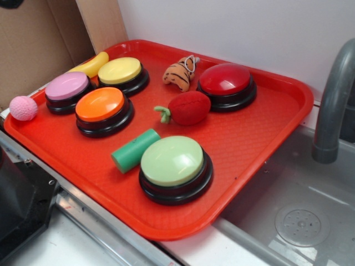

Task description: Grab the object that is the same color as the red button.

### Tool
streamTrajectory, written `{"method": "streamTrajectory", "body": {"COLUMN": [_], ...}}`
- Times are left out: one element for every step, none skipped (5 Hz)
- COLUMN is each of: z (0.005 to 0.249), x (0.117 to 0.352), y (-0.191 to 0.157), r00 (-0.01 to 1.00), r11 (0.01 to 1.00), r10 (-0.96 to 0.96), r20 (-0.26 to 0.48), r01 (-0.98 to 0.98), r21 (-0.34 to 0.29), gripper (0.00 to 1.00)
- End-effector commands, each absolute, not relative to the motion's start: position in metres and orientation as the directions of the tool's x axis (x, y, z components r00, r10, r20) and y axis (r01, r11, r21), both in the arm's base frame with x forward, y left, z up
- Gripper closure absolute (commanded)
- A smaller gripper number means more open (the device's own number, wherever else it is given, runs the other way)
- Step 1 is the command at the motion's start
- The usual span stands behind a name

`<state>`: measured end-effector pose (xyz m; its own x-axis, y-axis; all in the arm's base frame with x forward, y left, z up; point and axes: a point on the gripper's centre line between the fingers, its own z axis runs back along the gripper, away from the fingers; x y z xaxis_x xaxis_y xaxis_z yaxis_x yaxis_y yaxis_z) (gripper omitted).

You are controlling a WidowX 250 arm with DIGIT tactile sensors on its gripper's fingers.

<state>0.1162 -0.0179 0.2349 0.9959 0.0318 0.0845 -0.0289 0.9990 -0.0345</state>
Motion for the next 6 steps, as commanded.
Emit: {"method": "streamTrajectory", "body": {"z": [0.235,0.227,0.218,0.206,0.188,0.165], "x": [0.116,0.130,0.147,0.165,0.185,0.202], "y": [-0.018,-0.020,-0.023,-0.028,-0.036,-0.044], "r00": [0.996,0.992,0.983,0.977,0.963,0.941], "r11": [0.999,0.998,0.991,0.982,0.970,0.954], "r10": [0.032,-0.053,-0.134,-0.186,-0.241,-0.299], "r20": [0.084,0.111,0.123,0.102,0.120,0.160], "r01": [-0.029,0.055,0.135,0.182,0.236,0.293], "r21": [-0.035,-0.011,0.007,0.044,0.057,0.061], "gripper": [0.00,0.00,0.00,0.00,0.00,0.00]}}
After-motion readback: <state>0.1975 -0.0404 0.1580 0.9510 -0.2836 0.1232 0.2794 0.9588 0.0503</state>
